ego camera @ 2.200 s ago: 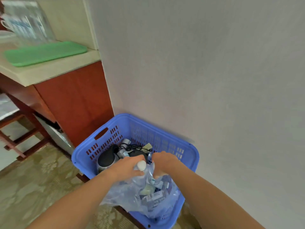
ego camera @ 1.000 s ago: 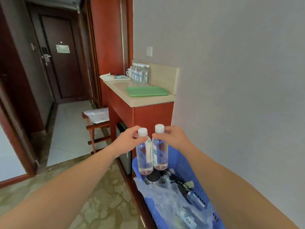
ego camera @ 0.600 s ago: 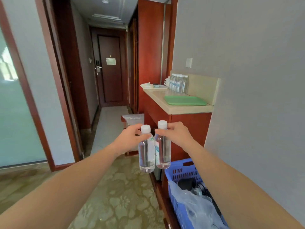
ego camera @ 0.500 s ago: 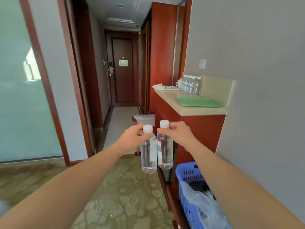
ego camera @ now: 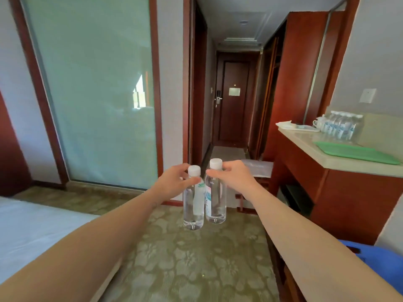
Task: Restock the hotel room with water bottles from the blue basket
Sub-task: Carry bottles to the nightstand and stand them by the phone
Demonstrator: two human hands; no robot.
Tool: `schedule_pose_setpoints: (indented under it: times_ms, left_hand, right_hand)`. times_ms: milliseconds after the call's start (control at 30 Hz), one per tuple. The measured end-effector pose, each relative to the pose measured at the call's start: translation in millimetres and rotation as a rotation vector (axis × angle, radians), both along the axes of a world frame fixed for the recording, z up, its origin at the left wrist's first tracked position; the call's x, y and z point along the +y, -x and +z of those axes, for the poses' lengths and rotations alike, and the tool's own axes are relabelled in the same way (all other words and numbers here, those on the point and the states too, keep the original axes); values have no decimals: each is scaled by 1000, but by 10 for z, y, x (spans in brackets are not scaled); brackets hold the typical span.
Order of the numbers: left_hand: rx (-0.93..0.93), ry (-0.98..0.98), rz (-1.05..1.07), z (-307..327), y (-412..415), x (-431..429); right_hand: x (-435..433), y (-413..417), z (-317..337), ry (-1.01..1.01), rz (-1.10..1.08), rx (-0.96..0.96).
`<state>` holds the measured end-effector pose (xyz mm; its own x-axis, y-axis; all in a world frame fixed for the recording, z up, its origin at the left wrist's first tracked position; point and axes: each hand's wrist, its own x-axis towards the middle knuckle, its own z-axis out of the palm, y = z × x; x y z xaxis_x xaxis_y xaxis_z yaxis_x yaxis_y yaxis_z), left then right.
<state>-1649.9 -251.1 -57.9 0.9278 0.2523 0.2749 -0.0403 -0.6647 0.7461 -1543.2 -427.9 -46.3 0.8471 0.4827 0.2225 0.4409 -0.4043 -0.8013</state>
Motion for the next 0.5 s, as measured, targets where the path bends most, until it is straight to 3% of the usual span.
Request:
schedule_pose_setpoints:
  times_ms: [500]
  left_hand:
    - [-17,-8,570,0,2279,1649]
  right_hand:
    - [2409,1525,48,-7,513,15]
